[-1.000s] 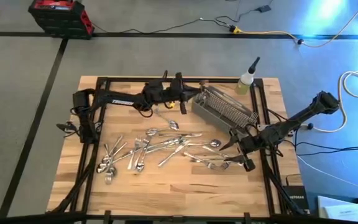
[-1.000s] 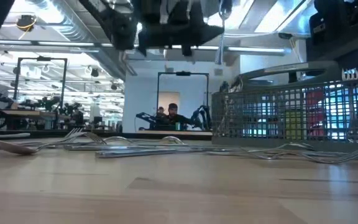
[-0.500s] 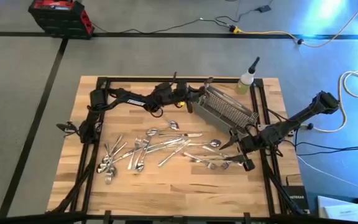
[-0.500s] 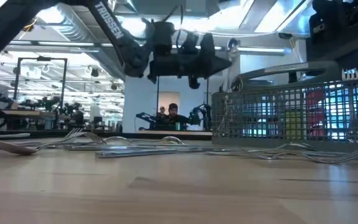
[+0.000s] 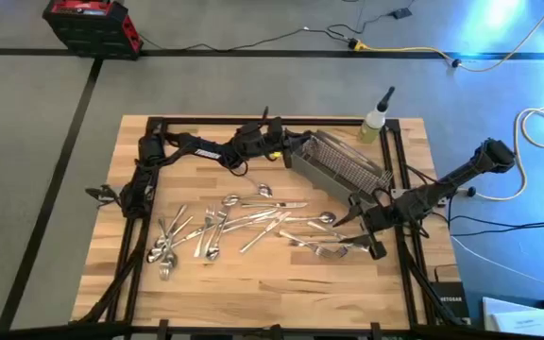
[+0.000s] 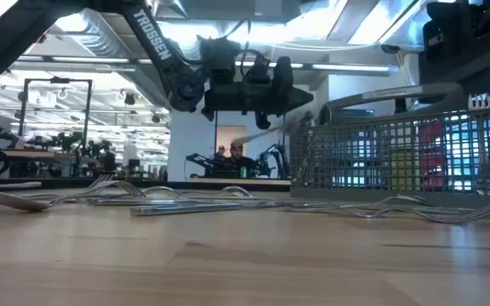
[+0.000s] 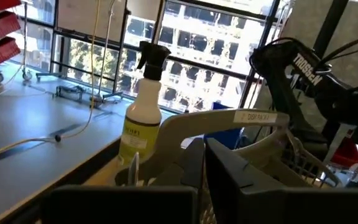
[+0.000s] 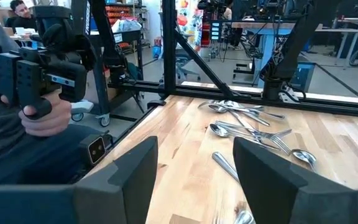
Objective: Sort silverware
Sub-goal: Put the silver spoon into the gray silverware organizer
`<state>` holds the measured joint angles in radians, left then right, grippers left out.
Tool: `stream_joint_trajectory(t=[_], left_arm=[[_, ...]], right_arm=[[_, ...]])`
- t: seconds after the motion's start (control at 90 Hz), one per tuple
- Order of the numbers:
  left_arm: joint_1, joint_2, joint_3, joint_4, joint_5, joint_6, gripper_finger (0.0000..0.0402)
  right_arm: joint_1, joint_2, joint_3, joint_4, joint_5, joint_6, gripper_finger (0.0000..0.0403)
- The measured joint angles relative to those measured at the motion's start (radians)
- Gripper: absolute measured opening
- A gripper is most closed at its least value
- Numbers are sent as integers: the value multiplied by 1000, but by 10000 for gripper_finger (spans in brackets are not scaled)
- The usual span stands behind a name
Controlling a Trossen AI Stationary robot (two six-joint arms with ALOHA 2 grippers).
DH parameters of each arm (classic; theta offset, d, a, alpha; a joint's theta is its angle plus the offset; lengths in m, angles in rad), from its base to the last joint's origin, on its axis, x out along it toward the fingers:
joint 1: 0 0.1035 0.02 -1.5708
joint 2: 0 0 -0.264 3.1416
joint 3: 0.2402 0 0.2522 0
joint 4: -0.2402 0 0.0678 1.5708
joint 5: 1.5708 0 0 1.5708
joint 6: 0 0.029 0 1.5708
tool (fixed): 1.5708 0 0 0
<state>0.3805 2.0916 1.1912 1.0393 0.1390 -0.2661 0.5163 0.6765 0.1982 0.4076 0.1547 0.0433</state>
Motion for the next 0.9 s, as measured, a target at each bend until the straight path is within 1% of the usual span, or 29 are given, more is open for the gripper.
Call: stream_joint_trajectory(t=[0.256,0.311,0.4,0.478,0.567,0.633,0.744,0.833,0.9], left_arm=[[0,0,0,-5,68,3,0],[0,0,0,-10,104,2,0],[5,-9,-5,-28,201,8,0],[13,-42,-13,-103,254,15,0],[25,-114,-31,-265,259,96,0],[29,-189,-58,-410,228,197,0],[25,-341,-122,-586,102,328,0],[8,-463,-185,-706,-7,367,0],[-9,-536,-234,-815,-101,356,0]], right_arm=[[0,0,0,0,0,0,193],[0,0,0,0,0,0,193],[0,0,0,-6,0,7,193],[0,1,0,-16,0,12,193],[0,5,0,-16,0,13,193],[0,8,0,-14,-1,15,193],[0,13,0,-13,-1,29,193],[0,15,0,-16,2,28,193],[0,15,0,-15,17,26,193]])
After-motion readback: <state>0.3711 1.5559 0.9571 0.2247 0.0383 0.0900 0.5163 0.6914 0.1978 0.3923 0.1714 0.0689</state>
